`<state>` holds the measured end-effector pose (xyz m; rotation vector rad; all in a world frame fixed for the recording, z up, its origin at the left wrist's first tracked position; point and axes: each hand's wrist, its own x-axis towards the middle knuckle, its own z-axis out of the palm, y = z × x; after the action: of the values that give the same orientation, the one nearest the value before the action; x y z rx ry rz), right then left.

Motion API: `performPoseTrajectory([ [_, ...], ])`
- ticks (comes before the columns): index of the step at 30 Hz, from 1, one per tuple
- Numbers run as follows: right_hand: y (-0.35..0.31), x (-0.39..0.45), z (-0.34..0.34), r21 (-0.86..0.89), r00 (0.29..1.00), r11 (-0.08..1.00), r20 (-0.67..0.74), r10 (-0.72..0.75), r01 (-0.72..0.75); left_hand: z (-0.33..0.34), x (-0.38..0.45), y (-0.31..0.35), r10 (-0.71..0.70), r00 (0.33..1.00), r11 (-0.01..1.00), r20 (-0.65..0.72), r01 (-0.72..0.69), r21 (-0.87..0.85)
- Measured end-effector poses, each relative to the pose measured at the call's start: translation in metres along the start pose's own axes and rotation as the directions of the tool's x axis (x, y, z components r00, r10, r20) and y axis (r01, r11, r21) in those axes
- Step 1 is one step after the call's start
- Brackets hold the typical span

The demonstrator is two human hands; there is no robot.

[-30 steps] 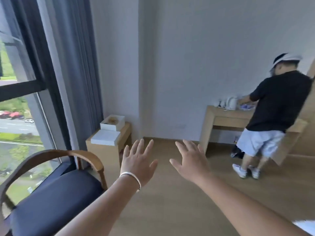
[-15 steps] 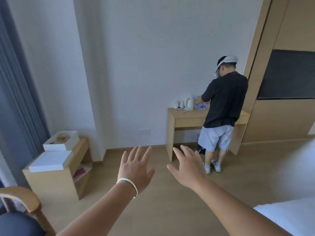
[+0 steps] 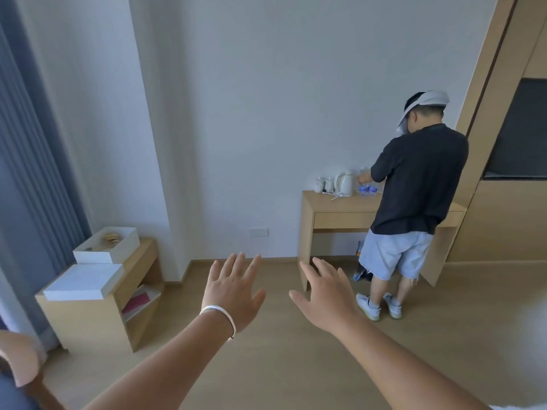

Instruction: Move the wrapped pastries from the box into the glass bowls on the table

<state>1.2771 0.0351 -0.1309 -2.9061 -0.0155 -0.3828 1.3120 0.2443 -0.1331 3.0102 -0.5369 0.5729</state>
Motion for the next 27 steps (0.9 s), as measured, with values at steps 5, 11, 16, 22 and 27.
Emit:
performPoseTrajectory([
  [5,0.010,0.062,0.022,-0.012,1.000,1.000,0.023,-0.017,0.018,0.030,0.058,-0.023,-0.016,1.000,1.000,0.009,0.016,0.023],
  [11,0.010,0.175,0.051,-0.046,0.998,0.998,0.026,-0.050,0.052,0.074,0.161,-0.063,-0.032,0.999,0.999,0.010,0.031,0.027],
  [16,-0.006,0.282,0.075,-0.053,0.997,0.996,0.040,-0.072,0.074,0.106,0.250,-0.113,-0.057,0.998,0.998,0.011,0.057,0.027],
  [22,-0.032,0.382,0.120,-0.036,0.992,0.993,0.070,-0.110,0.112,0.133,0.319,-0.178,-0.102,0.994,0.994,0.030,0.101,0.033],
  [27,-0.035,0.444,0.153,-0.019,0.983,0.990,0.121,-0.138,0.141,0.164,0.362,-0.213,-0.140,0.988,0.988,0.072,0.135,0.069],
])
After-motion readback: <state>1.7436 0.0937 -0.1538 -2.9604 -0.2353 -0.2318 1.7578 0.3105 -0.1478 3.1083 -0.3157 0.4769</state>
